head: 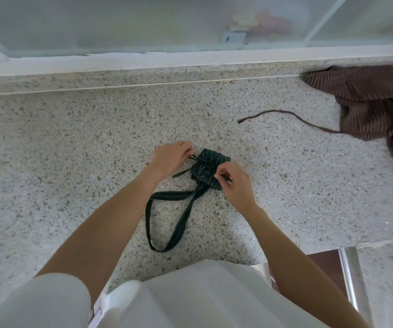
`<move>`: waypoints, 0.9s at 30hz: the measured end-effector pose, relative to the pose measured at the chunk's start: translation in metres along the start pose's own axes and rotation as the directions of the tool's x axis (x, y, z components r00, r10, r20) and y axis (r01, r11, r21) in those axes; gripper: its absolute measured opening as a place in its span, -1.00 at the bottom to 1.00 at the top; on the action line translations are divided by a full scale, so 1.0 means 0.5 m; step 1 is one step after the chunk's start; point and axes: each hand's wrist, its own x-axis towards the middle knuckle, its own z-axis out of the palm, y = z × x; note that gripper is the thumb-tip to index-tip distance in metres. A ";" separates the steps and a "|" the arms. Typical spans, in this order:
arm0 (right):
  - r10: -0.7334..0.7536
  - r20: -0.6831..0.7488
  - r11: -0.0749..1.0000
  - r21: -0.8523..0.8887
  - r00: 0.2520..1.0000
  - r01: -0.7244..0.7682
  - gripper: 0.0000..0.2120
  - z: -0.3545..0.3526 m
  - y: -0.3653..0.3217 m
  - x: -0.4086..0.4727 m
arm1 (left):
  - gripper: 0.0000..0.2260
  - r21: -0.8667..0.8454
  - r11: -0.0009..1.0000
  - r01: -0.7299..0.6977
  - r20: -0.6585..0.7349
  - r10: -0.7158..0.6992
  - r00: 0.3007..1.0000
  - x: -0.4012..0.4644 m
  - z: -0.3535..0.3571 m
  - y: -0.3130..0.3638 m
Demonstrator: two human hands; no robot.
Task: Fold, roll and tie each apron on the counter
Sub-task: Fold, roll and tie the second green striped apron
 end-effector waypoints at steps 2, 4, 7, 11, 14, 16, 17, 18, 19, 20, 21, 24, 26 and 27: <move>-0.002 -0.010 1.000 0.013 1.000 0.002 -0.87 -0.003 0.000 -0.017 | -0.70 0.005 1.000 -0.009 0.001 0.009 1.000 -0.002 0.001 -0.003; 0.032 -0.009 0.998 0.059 0.999 -0.031 -0.87 -0.006 0.001 -0.028 | -0.72 0.010 1.000 0.015 -0.002 -0.015 1.000 -0.004 0.007 -0.004; 0.204 0.002 0.965 0.170 0.979 -0.202 -0.92 -0.018 -0.002 -0.026 | -0.78 -0.057 0.993 0.105 0.037 -0.103 0.994 -0.004 0.006 0.008; 0.272 -0.123 0.961 -0.020 0.954 -0.277 -0.65 -0.030 0.004 -0.049 | -0.76 -0.262 0.955 0.142 -0.069 -0.165 0.984 -0.042 -0.030 0.019; 0.046 -0.275 0.978 -0.185 0.960 -0.100 -0.75 -0.017 -0.012 -0.095 | -0.80 -0.293 0.955 0.040 -0.152 -0.088 0.984 -0.104 -0.051 0.023; -0.122 -0.166 0.970 -0.230 0.978 0.082 -0.80 0.009 -0.038 -0.130 | -0.88 -0.307 0.950 -0.049 -0.024 0.044 0.999 -0.160 -0.046 0.033; -0.195 -0.035 0.948 -0.262 0.980 0.179 -0.76 0.027 -0.047 -0.141 | -0.90 -0.308 0.946 -0.106 0.041 0.124 0.991 -0.182 -0.036 0.036; -0.242 0.115 0.907 -0.325 0.963 0.267 -0.69 0.054 -0.058 -0.161 | -0.90 -0.298 0.938 -0.176 0.098 0.214 0.972 -0.212 -0.026 0.037; -0.263 0.246 0.855 -0.390 0.933 0.343 -0.62 0.081 -0.063 -0.177 | -0.90 -0.278 0.932 -0.231 0.155 0.281 0.947 -0.235 -0.015 0.037; -0.257 0.324 0.817 -0.430 0.911 0.383 -0.59 0.104 -0.065 -0.189 | -0.89 -0.256 0.934 -0.248 0.225 0.307 0.925 -0.252 -0.005 0.037; -0.230 0.345 0.809 -0.451 0.910 0.376 -0.60 0.123 -0.066 -0.201 | -0.83 -0.219 0.946 -0.240 0.306 0.300 0.904 -0.268 0.002 0.034; -0.119 0.244 0.863 -0.453 0.963 0.221 -0.74 0.137 -0.065 -0.225 | -0.59 -0.027 0.954 -0.300 0.487 0.274 0.829 -0.293 0.016 0.018; -0.057 0.122 0.920 -0.378 0.991 0.100 -0.82 0.122 -0.070 -0.250 | -0.55 0.018 0.923 -0.384 0.558 0.309 0.770 -0.310 0.011 0.014; -0.013 0.051 0.952 -0.305 0.999 0.029 -0.85 0.110 -0.073 -0.259 | -0.61 0.012 0.913 -0.407 0.566 0.329 0.756 -0.316 0.005 0.012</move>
